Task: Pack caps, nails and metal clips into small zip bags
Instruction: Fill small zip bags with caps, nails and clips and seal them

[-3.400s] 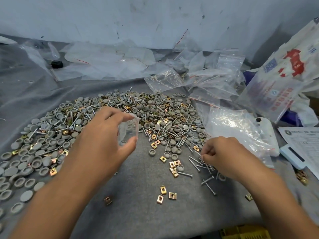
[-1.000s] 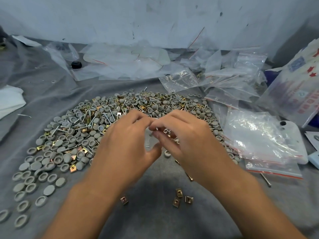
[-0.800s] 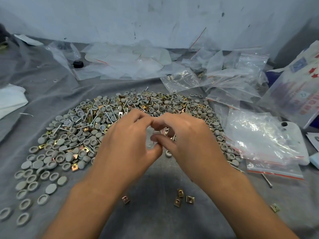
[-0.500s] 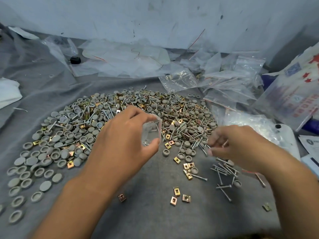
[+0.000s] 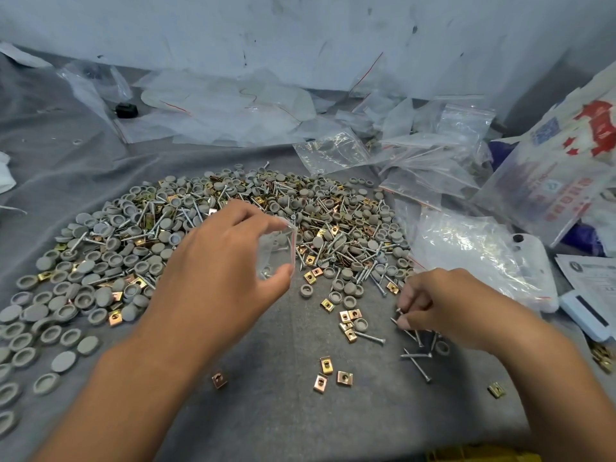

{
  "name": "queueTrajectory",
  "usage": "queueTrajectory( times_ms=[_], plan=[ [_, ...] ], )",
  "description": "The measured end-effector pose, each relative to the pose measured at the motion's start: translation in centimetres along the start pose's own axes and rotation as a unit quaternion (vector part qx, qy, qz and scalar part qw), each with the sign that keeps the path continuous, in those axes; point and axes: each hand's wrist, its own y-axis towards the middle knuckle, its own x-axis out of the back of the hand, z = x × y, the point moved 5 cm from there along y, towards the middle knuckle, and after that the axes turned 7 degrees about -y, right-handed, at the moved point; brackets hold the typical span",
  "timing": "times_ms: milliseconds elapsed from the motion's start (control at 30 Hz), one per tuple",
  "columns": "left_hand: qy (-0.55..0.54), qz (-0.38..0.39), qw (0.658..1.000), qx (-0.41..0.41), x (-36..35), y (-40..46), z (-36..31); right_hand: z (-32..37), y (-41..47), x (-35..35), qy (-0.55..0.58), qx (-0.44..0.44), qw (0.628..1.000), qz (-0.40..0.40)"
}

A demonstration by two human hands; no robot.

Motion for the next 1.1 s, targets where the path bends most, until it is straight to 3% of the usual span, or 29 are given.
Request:
queueTrajectory(
  times_ms=[333, 433, 500, 567, 633, 700, 867, 1100],
  plan=[
    [0.000, 0.005, 1.000, 0.005, -0.2, 0.1, 0.0, -1.8, 1.2, 0.8, 0.069, 0.036, 0.995, -0.066],
    [-0.003, 0.003, 1.000, 0.004, -0.1, 0.0, -0.1, -0.6, 0.7, 1.6, 0.114, 0.087, 0.983, -0.117],
    [-0.005, 0.001, 1.000, 0.000, -0.1, -0.1, -0.2, 1.4, -0.2, 2.7, 0.199, 0.155, 0.950, -0.182],
    [-0.005, -0.002, 1.000, -0.004, -0.2, -0.2, -0.3, 4.3, -1.4, 3.5, 0.342, 0.225, 0.883, -0.229],
    [-0.004, -0.004, 1.000, -0.006, -0.2, -0.2, -0.3, 7.1, -2.4, 3.6, 0.408, 0.285, 0.823, -0.273],
    [-0.007, 0.001, 1.000, -0.005, -0.3, -0.2, -0.2, 9.7, -3.0, 3.2, 0.383, 0.332, 0.800, -0.321],
    [-0.024, 0.001, 1.000, -0.005, -0.1, 0.1, -0.1, 12.9, -3.4, 2.8, 0.203, 0.397, 0.794, -0.414],
    [-0.045, -0.021, 0.999, 0.022, 0.5, 0.2, 0.9, 13.0, -3.2, 3.1, 0.172, 0.415, 0.776, -0.443]
  ],
)
